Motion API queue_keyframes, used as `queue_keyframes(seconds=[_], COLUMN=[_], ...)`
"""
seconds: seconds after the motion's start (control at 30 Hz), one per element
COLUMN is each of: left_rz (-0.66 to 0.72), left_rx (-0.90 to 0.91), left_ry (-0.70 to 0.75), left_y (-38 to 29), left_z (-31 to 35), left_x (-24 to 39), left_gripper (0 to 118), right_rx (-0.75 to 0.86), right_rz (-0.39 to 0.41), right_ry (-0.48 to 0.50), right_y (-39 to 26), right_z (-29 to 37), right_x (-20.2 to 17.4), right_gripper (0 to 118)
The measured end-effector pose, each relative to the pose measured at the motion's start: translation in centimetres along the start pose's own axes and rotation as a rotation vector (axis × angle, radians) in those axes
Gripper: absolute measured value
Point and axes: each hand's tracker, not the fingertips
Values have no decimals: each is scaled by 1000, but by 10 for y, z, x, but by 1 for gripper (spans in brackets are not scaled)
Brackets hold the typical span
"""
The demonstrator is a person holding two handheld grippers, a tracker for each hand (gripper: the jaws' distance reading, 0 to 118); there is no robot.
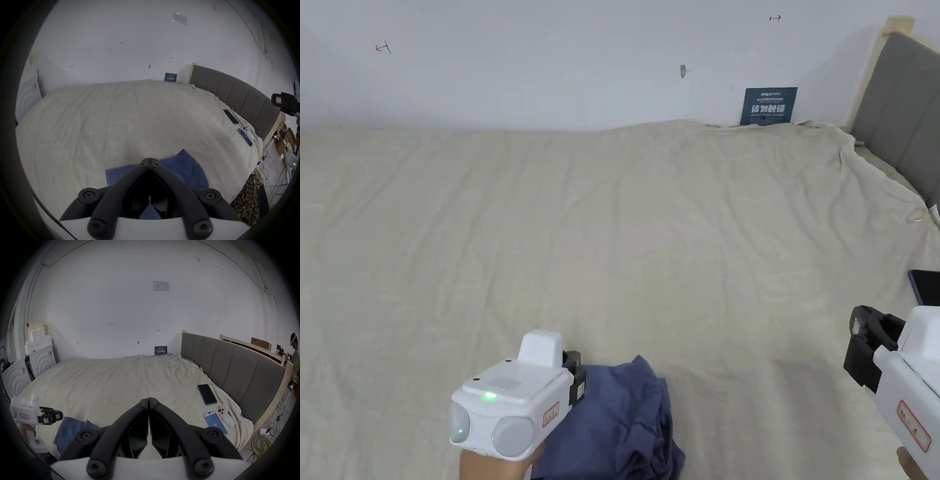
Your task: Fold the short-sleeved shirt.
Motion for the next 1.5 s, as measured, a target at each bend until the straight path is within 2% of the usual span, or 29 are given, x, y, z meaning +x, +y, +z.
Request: queue_keyframes(seconds=[0.2,0.43,0.93,1.23,1.33,1.5], left_rz=[13,-92,-124,-96,-46,-46], left_rx=[-50,-102,-91,-68,-5,119], left_ry=[2,-58,-142,-165,-167,-146], left_y=[-30,-60,-75,-67,-48,-4], left_z=[-24,-49,-55,-47,-30,10], left_x=[12,57,112,115,105,83], left_gripper=[0,0,0,0,0,0], right_rx=[-12,-36,-53,-46,-32,6], right_rz=[-2,2,-4,2,5,17], right_ry=[-6,-20,-23,-17,-13,10], right_y=[-3,-9,-15,-11,-7,6], right_z=[1,0,-3,0,2,7], right_x=[4,15,19,14,11,-2], right_gripper=[0,0,0,0,0,0])
